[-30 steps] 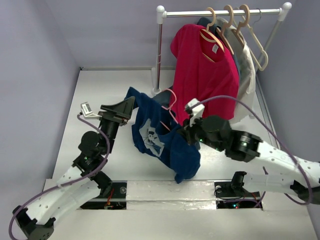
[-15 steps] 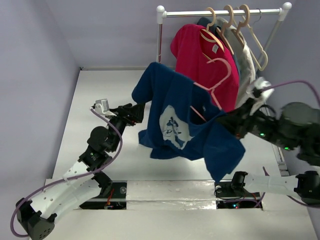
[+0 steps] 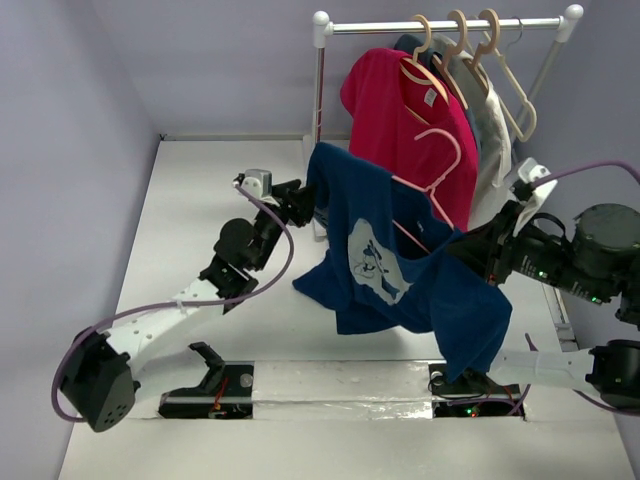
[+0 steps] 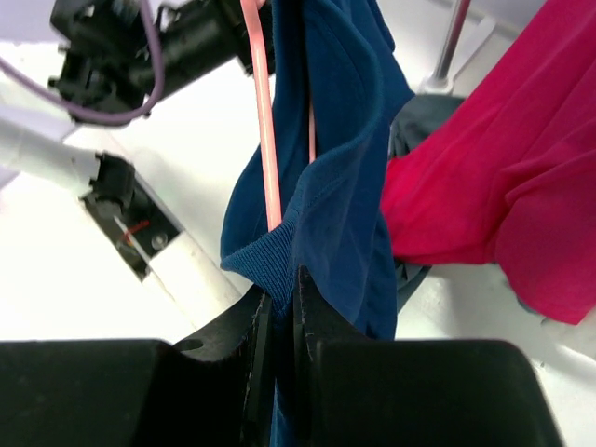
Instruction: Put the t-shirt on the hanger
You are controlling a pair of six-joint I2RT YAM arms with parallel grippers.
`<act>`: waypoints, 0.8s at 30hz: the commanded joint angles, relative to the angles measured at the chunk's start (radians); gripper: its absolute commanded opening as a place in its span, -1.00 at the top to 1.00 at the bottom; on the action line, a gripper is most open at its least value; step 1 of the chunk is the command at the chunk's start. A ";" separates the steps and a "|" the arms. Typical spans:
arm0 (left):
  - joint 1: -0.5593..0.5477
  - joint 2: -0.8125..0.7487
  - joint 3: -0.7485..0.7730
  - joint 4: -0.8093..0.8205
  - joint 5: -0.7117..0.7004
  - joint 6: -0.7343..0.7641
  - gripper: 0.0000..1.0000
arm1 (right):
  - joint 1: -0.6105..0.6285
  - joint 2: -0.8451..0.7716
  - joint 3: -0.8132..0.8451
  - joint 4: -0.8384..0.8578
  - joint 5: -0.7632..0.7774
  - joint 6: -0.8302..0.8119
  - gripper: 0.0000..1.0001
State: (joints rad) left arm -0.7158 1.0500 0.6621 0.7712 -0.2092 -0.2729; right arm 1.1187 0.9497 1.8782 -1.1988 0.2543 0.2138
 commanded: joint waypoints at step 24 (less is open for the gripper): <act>0.171 -0.318 -0.114 -0.242 -0.061 -0.229 -0.44 | -0.019 0.148 -0.105 0.177 0.463 -0.043 1.00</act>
State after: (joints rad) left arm -0.5236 0.8295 0.5735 0.5503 -0.2573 -0.4614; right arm 1.1183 1.0660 1.7668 -1.1667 0.5594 0.2066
